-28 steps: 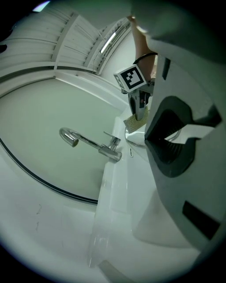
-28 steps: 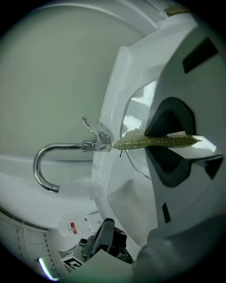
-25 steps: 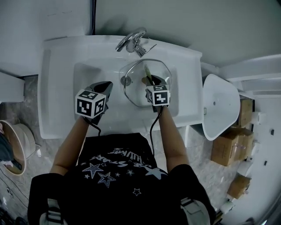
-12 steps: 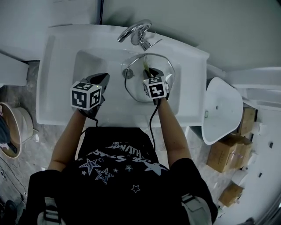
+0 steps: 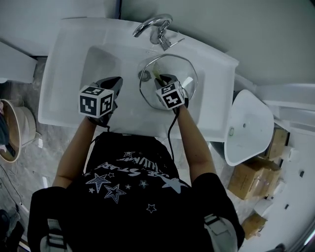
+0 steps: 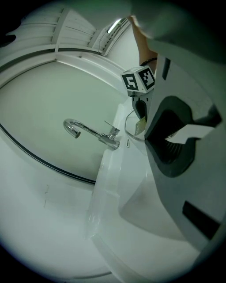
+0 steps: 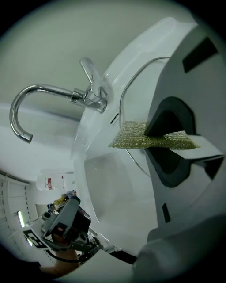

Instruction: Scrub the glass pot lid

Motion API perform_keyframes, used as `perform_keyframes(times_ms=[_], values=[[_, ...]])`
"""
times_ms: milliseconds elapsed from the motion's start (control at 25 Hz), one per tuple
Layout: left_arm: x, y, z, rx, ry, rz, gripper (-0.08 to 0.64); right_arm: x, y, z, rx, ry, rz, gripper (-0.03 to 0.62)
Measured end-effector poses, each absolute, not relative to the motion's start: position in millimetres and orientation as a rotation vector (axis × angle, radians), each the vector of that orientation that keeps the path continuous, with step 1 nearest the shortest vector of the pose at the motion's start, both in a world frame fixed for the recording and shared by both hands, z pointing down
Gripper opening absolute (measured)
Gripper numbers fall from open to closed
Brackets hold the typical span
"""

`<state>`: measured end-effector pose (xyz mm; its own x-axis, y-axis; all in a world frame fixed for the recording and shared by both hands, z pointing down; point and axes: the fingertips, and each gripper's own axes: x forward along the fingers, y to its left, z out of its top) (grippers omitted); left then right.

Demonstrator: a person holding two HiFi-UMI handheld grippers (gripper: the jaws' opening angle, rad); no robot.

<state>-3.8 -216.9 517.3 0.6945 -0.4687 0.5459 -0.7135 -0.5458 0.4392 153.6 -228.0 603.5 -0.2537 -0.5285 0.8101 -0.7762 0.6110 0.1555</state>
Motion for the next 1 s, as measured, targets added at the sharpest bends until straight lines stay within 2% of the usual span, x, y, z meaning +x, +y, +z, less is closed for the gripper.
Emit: perform_keyframes(times_ms=[1000], values=[[-6.9, -175.6, 528.8, 2.160, -0.979, 0.487, 0.008, 121.9, -133.6, 646.2, 0.472, -1.959, 0.228, 0.075]])
